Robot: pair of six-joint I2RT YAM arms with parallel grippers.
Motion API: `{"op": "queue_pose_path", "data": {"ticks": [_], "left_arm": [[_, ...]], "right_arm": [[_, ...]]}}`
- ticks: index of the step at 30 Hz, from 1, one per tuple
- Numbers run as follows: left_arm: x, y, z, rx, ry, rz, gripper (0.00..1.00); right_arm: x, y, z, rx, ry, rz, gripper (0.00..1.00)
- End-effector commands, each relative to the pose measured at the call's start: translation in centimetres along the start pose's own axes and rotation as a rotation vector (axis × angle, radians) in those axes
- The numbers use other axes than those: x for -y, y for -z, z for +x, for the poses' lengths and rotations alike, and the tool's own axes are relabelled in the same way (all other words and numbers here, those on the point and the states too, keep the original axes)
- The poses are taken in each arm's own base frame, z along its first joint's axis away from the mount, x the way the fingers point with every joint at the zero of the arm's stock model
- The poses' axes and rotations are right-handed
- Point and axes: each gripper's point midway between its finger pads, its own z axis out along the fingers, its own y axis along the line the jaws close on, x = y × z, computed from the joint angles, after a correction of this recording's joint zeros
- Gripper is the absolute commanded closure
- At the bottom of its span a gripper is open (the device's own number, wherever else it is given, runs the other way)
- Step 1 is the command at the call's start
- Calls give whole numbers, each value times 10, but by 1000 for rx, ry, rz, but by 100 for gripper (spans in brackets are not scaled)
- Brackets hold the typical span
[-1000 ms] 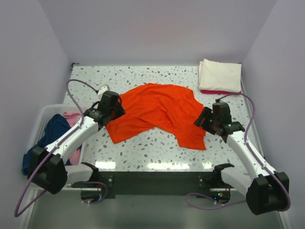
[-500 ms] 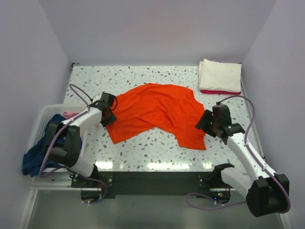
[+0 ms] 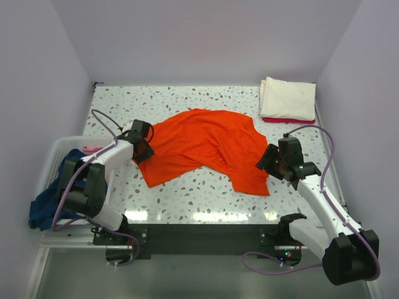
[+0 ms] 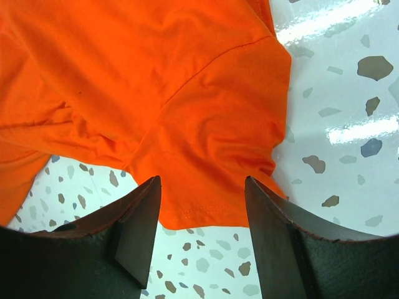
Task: Fold and stack the t-shirts
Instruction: Flatten the tshirt out
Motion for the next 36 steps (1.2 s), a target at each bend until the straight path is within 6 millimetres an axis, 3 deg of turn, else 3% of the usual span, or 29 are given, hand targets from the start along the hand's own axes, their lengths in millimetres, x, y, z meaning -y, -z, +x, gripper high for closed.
{"op": "queue_pose_path", "data": {"ticks": [1, 11, 16, 22, 29, 36], "left_arm": [[15, 6, -23, 61, 17, 42, 61], [12, -10, -12, 24, 10, 17, 64], [13, -9, -11, 19, 10, 28, 74], [22, 4, -20, 38, -1, 74, 99], [29, 36, -37, 84, 0, 142, 100], [31, 63, -41, 111, -5, 212, 100]], "right_arm": [[5, 0, 1, 12, 10, 16, 41], [14, 1, 4, 5, 2, 58, 41], [22, 4, 8, -5, -17, 94, 40], [28, 4, 15, -23, -41, 119, 39], [43, 2, 24, -55, -68, 204, 39], [57, 4, 41, -88, -105, 259, 41]]}}
